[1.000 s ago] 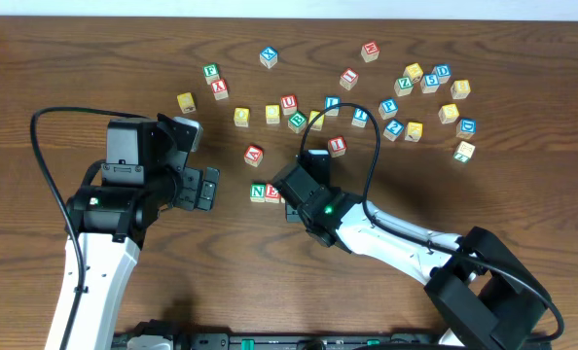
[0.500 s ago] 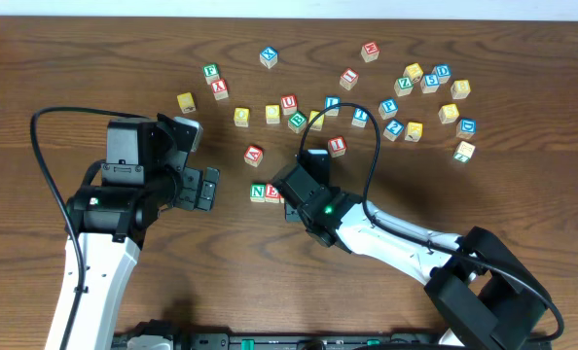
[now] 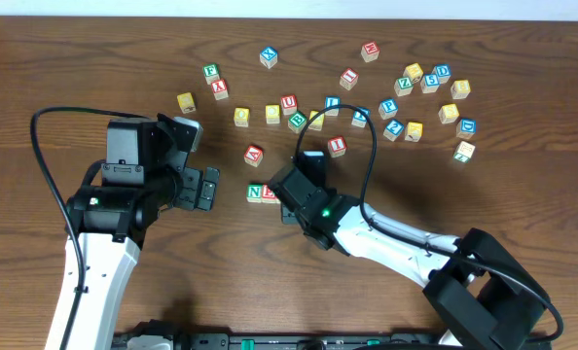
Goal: Spell out NEURIPS
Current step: 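Lower the green R block beside the U block, adjusting alignment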
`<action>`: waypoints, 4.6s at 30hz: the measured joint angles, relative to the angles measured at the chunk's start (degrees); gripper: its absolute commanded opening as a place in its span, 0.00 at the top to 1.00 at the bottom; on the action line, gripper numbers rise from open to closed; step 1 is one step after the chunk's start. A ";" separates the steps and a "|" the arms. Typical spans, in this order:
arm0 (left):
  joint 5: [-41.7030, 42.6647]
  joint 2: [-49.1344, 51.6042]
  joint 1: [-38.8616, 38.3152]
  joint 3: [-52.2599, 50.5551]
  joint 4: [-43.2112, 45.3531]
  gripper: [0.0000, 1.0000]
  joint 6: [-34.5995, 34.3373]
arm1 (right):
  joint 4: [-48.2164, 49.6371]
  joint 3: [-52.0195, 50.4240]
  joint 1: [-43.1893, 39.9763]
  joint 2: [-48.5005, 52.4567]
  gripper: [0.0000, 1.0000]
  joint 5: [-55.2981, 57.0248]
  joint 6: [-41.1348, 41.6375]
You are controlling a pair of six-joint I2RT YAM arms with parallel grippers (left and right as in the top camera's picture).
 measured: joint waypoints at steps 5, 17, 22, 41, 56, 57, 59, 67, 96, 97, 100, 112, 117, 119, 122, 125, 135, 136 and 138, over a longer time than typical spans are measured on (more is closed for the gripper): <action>0.00 0.00 0.00 0.00 0.00 0.02 0.00 | -0.04 0.00 0.02 0.00 0.99 0.07 0.00; 0.00 0.00 0.00 0.00 0.00 0.02 0.00 | -1.03 0.00 0.02 0.00 0.99 1.25 0.00; 0.00 0.00 0.02 0.00 0.00 0.02 0.00 | -1.79 0.00 0.02 0.00 0.99 1.81 0.00; 0.00 0.00 0.00 0.00 0.00 0.02 0.00 | -0.83 -0.72 0.02 1.77 0.98 2.21 0.04; 0.00 0.02 0.00 0.00 0.00 0.02 0.00 | -0.81 -0.72 -1.38 1.81 0.98 3.72 0.04; 0.00 0.02 0.02 0.00 0.00 0.02 0.02 | -0.81 -0.72 -1.73 1.81 0.98 3.74 0.04; 0.00 0.00 0.00 0.00 0.00 0.02 0.02 | -0.76 -0.72 -1.86 1.84 0.98 3.76 0.04; 0.00 0.02 0.00 0.00 0.00 0.02 0.00 | -0.39 -0.72 -1.84 1.84 0.97 3.74 0.04; 0.00 0.02 0.00 0.00 0.00 0.02 0.02 | -0.50 -0.72 -1.81 1.84 0.89 2.82 1.31; 0.00 0.00 0.00 0.00 0.00 0.02 0.00 | -0.50 -0.72 -1.81 1.84 0.89 2.82 1.31; 0.00 0.00 0.00 0.00 0.00 0.02 0.02 | -0.52 -0.72 -1.81 1.84 0.84 2.82 1.31; 0.00 0.00 0.00 0.00 0.00 0.02 0.00 | -0.59 -0.72 -1.81 1.84 0.62 2.80 1.57; 0.00 0.00 0.00 0.00 0.00 0.02 0.00 | -0.61 -0.72 -1.81 1.84 0.61 2.80 1.55; 0.00 0.02 0.00 0.00 0.00 0.02 0.00 | -0.61 -0.72 -1.81 1.84 0.60 2.80 1.55; 0.00 0.00 0.00 0.00 0.00 0.02 0.00 | -0.48 -0.72 -1.81 1.84 0.60 2.84 1.55; 0.00 0.00 0.00 0.00 0.00 0.02 0.00 | -0.31 -0.72 -1.81 1.84 0.59 2.86 1.55; 0.00 0.02 0.00 0.00 0.00 0.02 0.00 | -0.26 -0.66 -1.86 1.84 0.57 3.89 1.27; 0.00 0.00 0.00 0.00 0.00 0.02 0.02 | -0.24 -0.61 -1.86 1.84 0.57 4.02 1.25; 0.00 0.00 0.00 0.00 0.00 0.02 0.00 | -0.17 -0.28 -1.86 1.84 0.56 4.55 1.14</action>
